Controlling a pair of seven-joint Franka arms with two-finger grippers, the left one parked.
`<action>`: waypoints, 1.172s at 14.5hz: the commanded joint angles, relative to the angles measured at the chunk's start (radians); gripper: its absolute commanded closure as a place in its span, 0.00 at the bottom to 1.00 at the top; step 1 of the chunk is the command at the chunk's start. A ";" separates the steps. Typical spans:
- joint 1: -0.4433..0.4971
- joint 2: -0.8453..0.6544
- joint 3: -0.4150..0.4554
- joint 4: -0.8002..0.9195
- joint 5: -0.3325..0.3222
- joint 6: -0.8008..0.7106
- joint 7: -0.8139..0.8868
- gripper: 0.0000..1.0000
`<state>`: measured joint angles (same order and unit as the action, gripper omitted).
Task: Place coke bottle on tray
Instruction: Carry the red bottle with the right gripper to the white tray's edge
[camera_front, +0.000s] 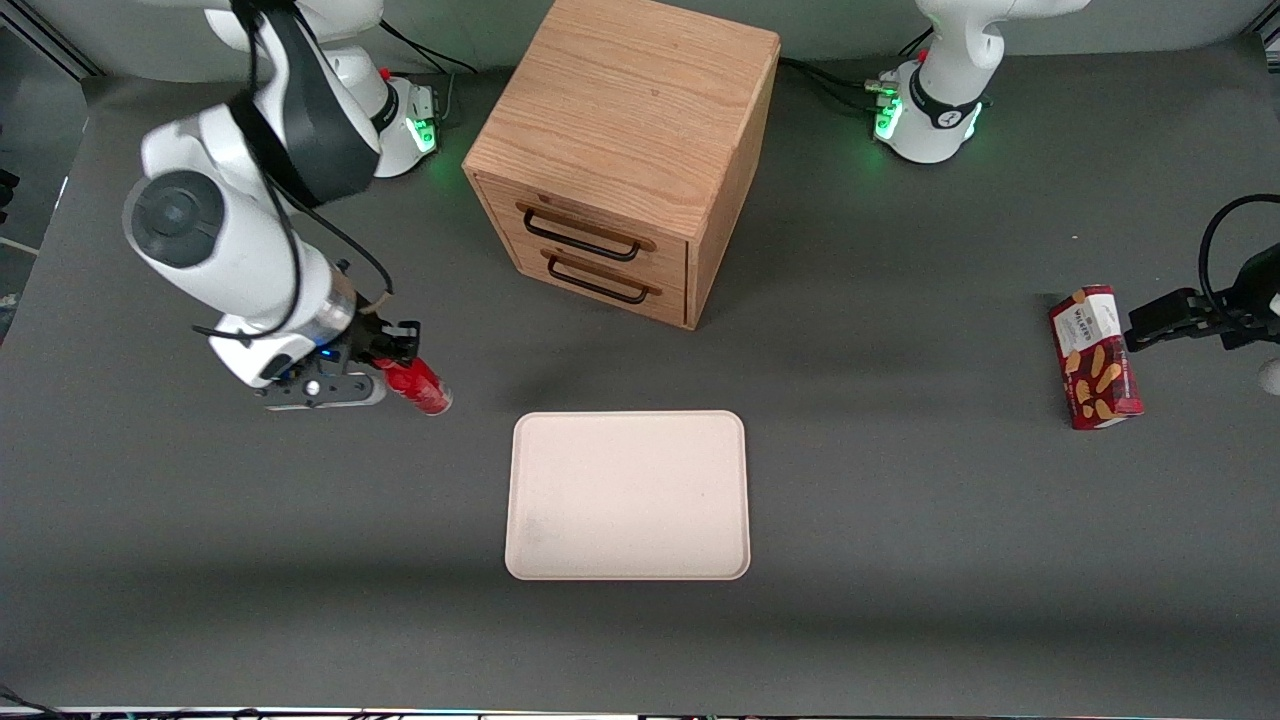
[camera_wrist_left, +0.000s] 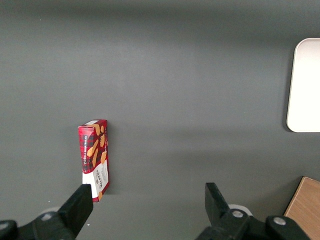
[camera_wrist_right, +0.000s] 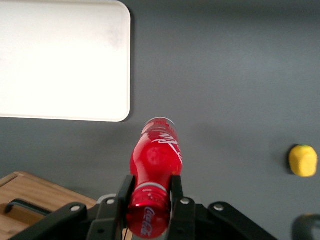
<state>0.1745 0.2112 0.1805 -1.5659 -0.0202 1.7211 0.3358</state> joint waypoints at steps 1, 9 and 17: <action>0.002 0.054 -0.001 0.208 0.002 -0.162 -0.023 1.00; 0.002 0.168 0.008 0.475 0.002 -0.313 -0.023 1.00; 0.010 0.378 0.060 0.653 -0.006 -0.143 -0.021 1.00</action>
<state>0.1774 0.5081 0.2304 -0.9964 -0.0197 1.5237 0.3275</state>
